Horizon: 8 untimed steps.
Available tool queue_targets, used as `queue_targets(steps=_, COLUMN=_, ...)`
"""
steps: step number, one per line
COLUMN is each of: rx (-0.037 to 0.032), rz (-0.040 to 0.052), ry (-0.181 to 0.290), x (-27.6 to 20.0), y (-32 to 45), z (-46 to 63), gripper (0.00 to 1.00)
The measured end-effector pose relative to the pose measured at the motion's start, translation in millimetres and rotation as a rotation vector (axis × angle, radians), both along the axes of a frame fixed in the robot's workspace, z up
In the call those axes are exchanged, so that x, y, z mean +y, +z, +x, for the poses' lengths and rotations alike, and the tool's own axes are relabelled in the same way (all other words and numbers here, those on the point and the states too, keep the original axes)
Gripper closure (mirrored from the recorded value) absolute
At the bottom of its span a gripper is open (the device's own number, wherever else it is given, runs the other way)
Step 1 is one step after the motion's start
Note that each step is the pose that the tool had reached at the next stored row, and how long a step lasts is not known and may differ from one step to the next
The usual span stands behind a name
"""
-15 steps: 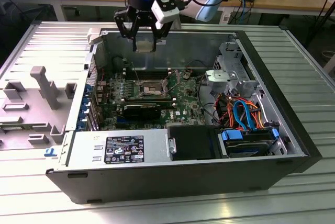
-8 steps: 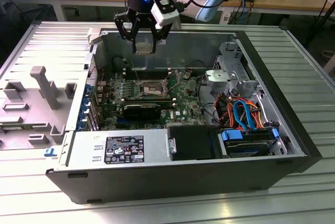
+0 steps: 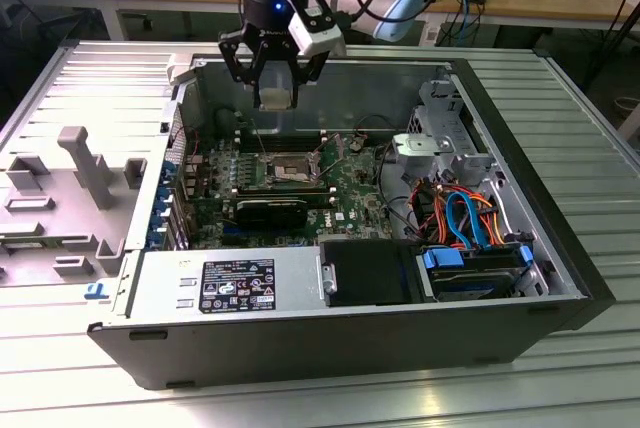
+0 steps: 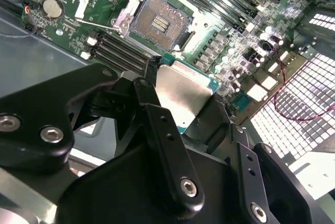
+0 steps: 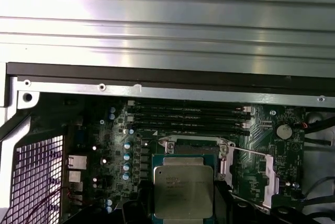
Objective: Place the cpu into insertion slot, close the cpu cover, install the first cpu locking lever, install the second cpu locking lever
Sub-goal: 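Place the cpu into insertion slot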
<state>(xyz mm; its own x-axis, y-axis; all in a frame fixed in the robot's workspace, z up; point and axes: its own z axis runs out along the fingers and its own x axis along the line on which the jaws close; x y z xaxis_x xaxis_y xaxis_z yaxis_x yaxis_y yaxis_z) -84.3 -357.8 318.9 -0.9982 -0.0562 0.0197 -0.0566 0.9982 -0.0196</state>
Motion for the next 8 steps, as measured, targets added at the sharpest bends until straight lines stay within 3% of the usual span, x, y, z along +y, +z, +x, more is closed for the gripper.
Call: queue_targets(steps=8, rx=0.0, rz=0.0, ry=0.0, x=0.0, y=-2.6, z=0.0, gripper=0.45)
